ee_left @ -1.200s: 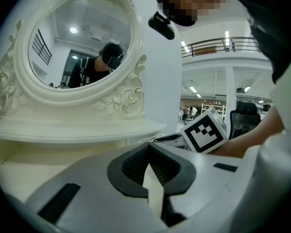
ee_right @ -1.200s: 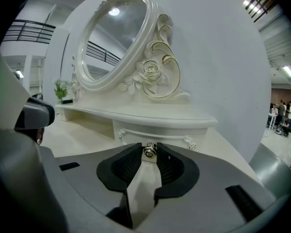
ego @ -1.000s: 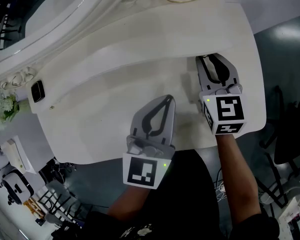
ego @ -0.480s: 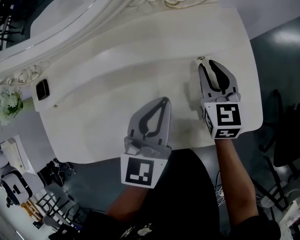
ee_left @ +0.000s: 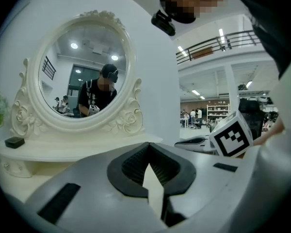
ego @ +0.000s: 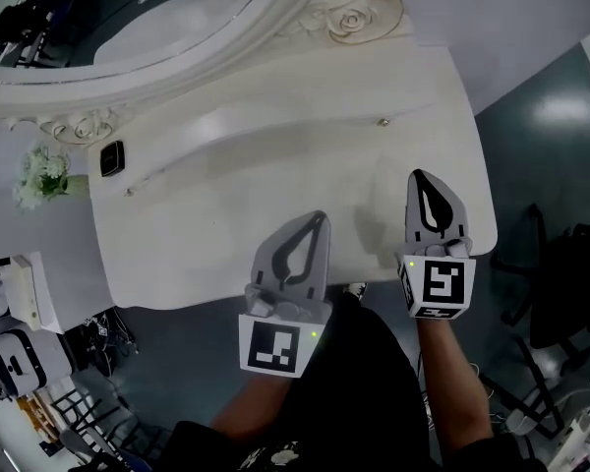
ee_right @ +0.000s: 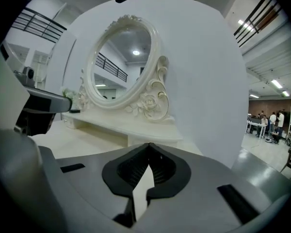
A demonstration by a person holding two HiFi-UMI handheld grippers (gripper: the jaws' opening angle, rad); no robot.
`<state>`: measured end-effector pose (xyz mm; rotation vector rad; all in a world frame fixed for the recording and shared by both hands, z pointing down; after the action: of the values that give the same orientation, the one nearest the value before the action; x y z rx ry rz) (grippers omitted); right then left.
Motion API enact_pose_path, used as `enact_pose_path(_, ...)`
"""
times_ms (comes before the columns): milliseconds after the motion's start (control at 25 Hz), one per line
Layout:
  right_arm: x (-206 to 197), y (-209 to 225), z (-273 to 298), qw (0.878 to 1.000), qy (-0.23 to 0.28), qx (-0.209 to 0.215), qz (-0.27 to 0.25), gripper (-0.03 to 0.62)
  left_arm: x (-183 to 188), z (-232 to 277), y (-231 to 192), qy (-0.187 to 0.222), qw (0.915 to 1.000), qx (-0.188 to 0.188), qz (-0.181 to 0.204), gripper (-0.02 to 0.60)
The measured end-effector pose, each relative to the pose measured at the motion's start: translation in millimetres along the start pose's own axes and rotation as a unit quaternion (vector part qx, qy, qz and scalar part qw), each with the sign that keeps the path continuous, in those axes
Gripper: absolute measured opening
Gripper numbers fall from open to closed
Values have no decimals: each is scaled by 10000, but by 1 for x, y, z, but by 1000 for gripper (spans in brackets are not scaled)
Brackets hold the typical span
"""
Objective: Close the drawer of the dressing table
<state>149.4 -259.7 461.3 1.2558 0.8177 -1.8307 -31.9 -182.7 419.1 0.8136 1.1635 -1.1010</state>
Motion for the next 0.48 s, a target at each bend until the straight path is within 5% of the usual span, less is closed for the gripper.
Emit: enact_pose_path(480, 66, -43, -76, 9933, 899, 689, -244, 0, 44, -68, 16, 666, 9966, 479, 58, 2)
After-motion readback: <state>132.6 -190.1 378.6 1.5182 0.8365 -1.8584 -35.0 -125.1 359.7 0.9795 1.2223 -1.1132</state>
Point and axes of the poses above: the fingertips, and each gripper's own axes: z forward along the fingers, y to its right, x out of its top, the point moved 7 cm from there along -z, backward along the fingers, and after that the axes turned 5 degrees about x, right-handed, at the moved point
